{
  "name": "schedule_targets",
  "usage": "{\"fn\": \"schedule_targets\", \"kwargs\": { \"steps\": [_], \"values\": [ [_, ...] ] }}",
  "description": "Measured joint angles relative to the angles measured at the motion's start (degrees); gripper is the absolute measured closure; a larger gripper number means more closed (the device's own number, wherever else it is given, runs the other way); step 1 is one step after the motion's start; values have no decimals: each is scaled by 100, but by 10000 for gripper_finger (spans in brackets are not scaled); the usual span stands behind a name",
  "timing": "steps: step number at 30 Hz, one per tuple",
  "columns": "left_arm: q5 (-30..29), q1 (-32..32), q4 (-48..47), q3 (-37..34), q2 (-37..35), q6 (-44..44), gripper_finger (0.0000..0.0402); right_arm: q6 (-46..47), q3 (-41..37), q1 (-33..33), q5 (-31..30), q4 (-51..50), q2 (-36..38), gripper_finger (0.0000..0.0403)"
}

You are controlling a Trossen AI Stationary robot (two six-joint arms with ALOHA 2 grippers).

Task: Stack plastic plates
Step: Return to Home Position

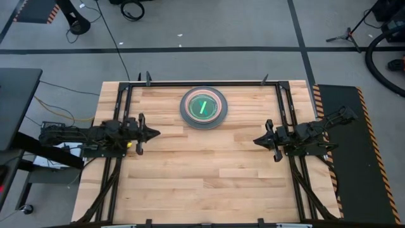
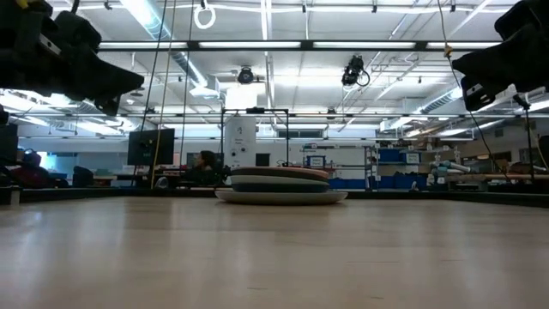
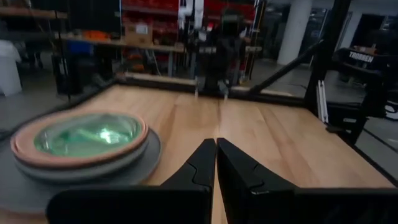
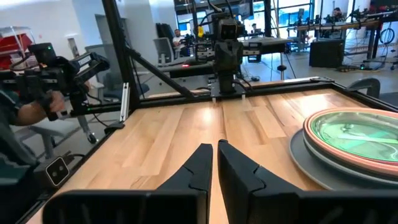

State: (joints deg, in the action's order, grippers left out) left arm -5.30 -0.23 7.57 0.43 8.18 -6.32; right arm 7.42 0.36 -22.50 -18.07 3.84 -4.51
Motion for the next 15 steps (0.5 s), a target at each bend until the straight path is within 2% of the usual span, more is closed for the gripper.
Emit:
{"fn": "schedule_targets", "kwargs": {
  "steps": [15],
  "values": [
    [-2, 0, -165, -2, 7, -206, 379, -7, 0, 0, 16, 41, 0, 368]
  ]
}}
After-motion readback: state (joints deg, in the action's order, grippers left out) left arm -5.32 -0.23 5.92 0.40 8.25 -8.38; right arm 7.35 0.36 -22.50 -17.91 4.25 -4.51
